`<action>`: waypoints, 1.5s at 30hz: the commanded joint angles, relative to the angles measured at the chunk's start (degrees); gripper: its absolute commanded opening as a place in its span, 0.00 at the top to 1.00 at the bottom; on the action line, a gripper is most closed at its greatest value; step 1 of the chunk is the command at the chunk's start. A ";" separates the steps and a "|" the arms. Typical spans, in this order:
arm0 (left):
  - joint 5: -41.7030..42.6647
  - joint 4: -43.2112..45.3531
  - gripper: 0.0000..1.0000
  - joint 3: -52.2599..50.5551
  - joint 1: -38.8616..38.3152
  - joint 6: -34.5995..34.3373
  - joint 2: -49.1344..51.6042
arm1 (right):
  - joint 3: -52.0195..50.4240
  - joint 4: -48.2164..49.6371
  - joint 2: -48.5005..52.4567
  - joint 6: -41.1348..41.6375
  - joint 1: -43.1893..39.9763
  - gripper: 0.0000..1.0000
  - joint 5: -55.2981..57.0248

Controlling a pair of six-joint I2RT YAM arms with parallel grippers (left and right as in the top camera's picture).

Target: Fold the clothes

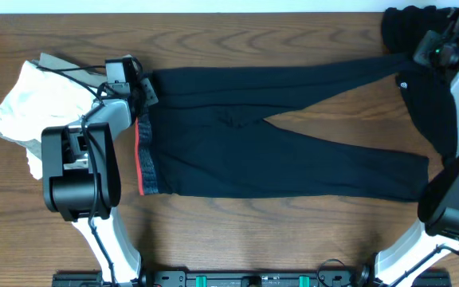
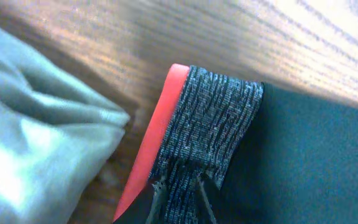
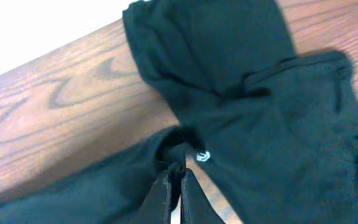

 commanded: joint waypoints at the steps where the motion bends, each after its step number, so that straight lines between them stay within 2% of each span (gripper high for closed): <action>1: -0.79 0.02 0.80 2.16 0.24 0.76 1.29 | -0.15 0.17 3.17 0.85 0.48 0.95 0.31; 9: 1.64 -3.39 0.79 2.21 0.26 1.60 0.83 | -0.15 -0.66 4.44 0.81 -0.31 0.85 1.31; 14: 1.81 -6.62 0.64 2.21 0.26 3.19 -1.49 | -0.15 -2.91 4.44 0.81 -1.88 0.82 3.17; 17: 1.84 -8.28 0.55 2.23 0.26 3.37 -4.00 | -0.15 -4.46 4.44 0.79 -2.93 0.76 4.48; 20: 2.45 -11.61 0.48 2.23 0.26 3.37 -7.39 | -0.15 -6.21 4.44 0.81 -4.04 0.75 4.44; 27: 10.97 -30.60 0.40 2.21 0.13 3.32 -17.27 | -0.15 -17.64 4.44 0.59 -5.33 0.71 3.76; 32: 11.65 -46.49 0.26 2.21 0.04 3.15 -20.17 | -0.15 -28.37 4.44 0.17 -6.67 0.71 3.10; 37: 11.65 -59.67 0.25 0.85 0.04 3.08 -20.15 | -0.15 -34.88 3.56 -2.47 -9.18 0.73 -5.03; 39: 11.65 -62.51 0.32 -0.37 0.04 3.08 -20.26 | -0.15 -37.03 2.80 -3.54 -10.29 0.76 -7.45; 45: 11.65 -63.52 0.35 -7.43 0.04 3.10 -24.65 | -0.15 -40.52 -0.68 -4.17 -12.74 0.79 -10.27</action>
